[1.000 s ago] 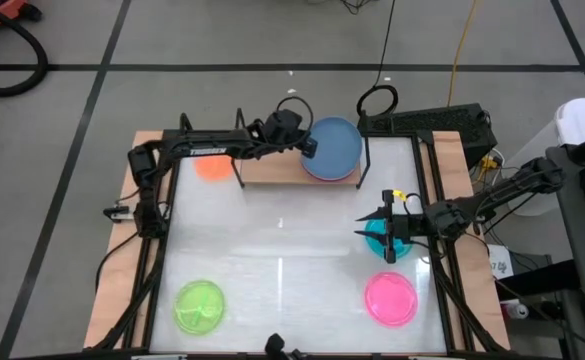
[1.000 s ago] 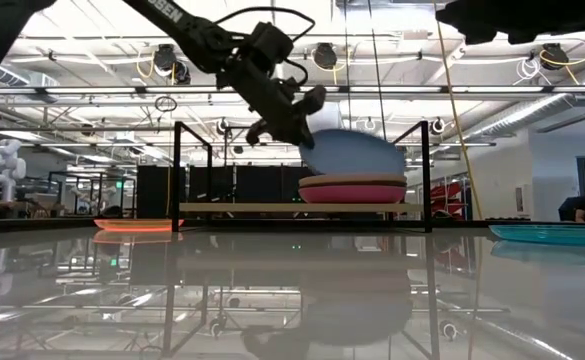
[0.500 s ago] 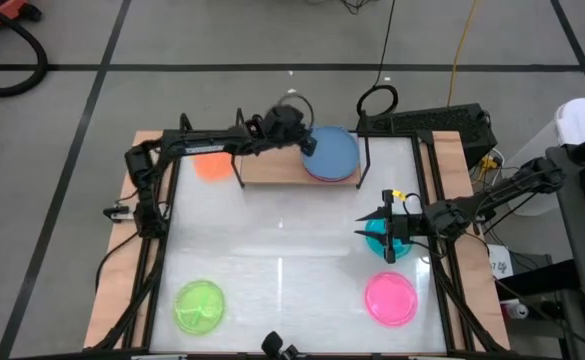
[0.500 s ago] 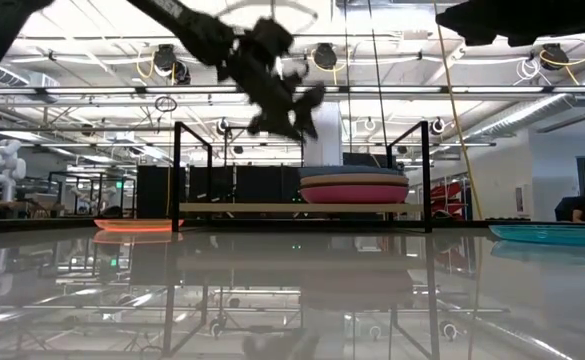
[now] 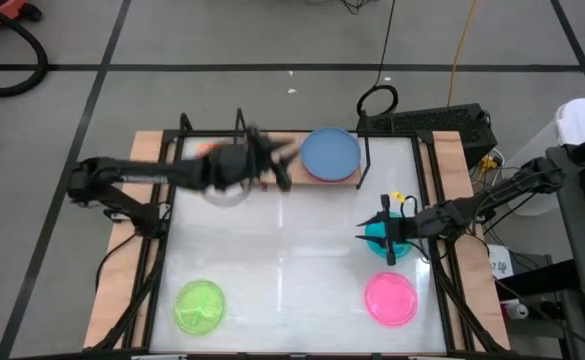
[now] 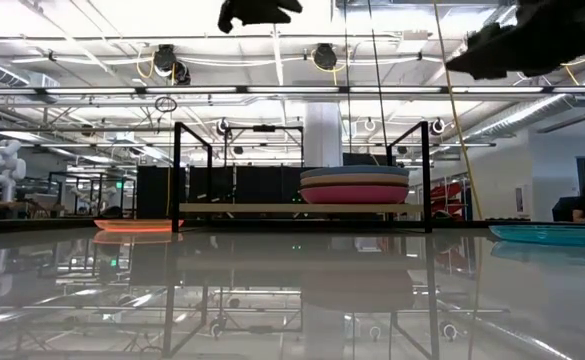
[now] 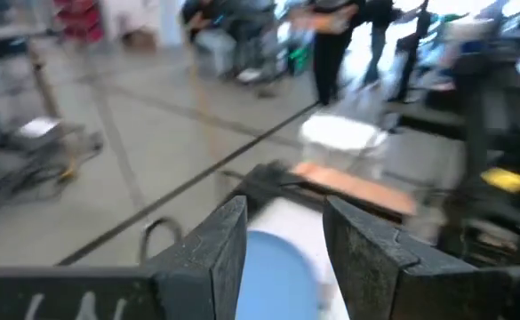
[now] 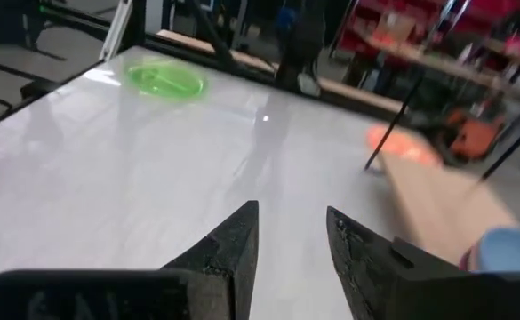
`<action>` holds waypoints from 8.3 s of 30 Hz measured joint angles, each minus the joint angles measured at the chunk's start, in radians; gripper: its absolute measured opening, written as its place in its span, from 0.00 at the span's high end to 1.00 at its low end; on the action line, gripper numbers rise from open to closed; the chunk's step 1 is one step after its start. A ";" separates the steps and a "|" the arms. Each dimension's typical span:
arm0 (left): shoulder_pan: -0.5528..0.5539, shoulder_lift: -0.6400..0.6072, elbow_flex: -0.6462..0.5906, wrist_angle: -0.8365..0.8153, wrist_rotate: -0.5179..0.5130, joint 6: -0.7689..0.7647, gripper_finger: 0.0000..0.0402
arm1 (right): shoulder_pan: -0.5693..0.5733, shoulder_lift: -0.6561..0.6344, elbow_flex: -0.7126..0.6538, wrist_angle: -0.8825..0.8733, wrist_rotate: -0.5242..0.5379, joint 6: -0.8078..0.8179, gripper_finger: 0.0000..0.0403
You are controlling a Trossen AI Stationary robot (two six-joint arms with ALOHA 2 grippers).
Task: Place and stack plates onto a shelf
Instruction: Put the light blue plate on the shelf, then stack the light orange plate on the light blue plate
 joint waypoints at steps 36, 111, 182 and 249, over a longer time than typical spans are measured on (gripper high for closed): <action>-0.121 0.098 -0.529 0.982 -0.130 0.017 0.62 | -0.145 0.126 0.280 -0.552 -0.139 0.329 0.71; -0.101 0.097 -0.452 0.934 -0.001 0.041 0.62 | 0.020 0.703 0.348 -0.855 -0.149 0.819 0.98; -0.380 -0.346 -0.649 0.197 -0.750 -0.094 0.62 | -0.619 1.123 0.989 -0.087 -0.293 -0.373 1.00; -0.447 -0.271 -0.588 0.122 -0.506 -0.241 0.62 | 0.097 0.095 -0.030 0.219 0.098 0.077 0.73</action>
